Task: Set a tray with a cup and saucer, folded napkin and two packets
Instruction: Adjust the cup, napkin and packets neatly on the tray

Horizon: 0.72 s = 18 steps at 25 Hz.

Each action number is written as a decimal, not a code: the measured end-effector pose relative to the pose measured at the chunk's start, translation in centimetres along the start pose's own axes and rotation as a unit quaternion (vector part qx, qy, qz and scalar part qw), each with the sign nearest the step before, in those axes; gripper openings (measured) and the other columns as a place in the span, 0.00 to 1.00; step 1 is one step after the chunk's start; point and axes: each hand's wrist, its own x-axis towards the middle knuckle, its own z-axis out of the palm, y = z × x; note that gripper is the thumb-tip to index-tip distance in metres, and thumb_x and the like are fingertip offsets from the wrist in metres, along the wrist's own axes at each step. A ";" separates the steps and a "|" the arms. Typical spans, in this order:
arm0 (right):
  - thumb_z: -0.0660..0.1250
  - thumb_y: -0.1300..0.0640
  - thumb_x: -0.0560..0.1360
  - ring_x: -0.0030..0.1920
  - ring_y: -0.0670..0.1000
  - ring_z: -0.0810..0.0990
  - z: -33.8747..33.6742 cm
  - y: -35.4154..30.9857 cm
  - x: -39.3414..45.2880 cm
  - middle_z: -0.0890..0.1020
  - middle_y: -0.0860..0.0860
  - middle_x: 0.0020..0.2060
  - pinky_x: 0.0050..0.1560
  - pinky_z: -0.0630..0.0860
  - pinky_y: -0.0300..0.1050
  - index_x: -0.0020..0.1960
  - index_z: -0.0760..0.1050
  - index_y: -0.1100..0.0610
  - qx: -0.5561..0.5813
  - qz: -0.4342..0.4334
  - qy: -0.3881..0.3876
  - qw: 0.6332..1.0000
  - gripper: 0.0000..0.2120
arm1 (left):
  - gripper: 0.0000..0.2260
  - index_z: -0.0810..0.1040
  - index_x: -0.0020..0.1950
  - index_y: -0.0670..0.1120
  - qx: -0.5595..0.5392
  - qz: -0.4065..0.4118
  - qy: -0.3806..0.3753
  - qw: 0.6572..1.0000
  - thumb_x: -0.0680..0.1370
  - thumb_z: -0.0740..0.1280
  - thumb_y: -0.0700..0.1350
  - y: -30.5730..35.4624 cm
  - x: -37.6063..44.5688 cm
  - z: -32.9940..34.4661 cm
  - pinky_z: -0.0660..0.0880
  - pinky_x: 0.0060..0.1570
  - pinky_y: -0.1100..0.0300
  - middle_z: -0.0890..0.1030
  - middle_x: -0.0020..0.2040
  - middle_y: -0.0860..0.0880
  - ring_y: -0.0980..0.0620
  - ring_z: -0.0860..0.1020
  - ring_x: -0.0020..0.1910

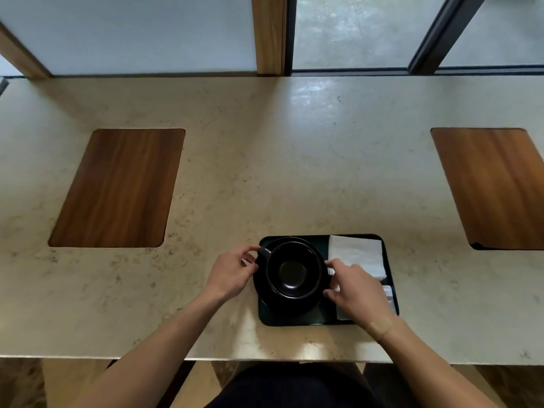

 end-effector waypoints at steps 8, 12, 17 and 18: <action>0.68 0.46 0.75 0.52 0.47 0.76 -1.1 0.6 0.6 0.82 0.43 0.49 0.45 0.73 0.42 0.59 0.75 0.46 -0.015 -0.016 0.067 0.998 0.13 | 0.13 0.79 0.60 0.57 0.049 0.043 0.005 0.998 0.76 0.69 0.45 1.5 1.5 -0.3 0.77 0.42 0.57 0.80 0.44 0.55 0.58 0.77 0.36; 0.67 0.50 0.76 0.59 0.49 0.75 -2.1 0.2 3.7 0.80 0.45 0.57 0.52 0.75 0.46 0.67 0.71 0.46 0.007 -0.055 0.071 0.996 0.20 | 0.20 0.71 0.66 0.58 0.042 0.017 0.031 0.998 0.75 0.69 0.50 0.7 -0.6 0.7 0.77 0.43 0.55 0.78 0.46 0.56 0.58 0.78 0.40; 0.65 0.54 0.77 0.53 0.51 0.77 -2.4 -0.4 6.7 0.81 0.46 0.53 0.47 0.76 0.48 0.66 0.71 0.40 -0.007 -0.079 0.009 0.997 0.20 | 0.22 0.67 0.65 0.58 -0.049 -0.041 0.058 0.996 0.74 0.71 0.48 -0.3 -3.6 2.8 0.79 0.42 0.57 0.79 0.40 0.55 0.62 0.78 0.38; 0.65 0.55 0.77 0.51 0.51 0.78 -2.4 -0.4 7.0 0.82 0.46 0.52 0.46 0.76 0.48 0.66 0.72 0.40 -0.008 -0.081 0.005 0.997 0.19 | 0.21 0.68 0.63 0.57 -0.054 -0.042 0.065 0.996 0.74 0.72 0.48 -0.4 -3.8 3.0 0.79 0.41 0.58 0.79 0.39 0.55 0.64 0.78 0.38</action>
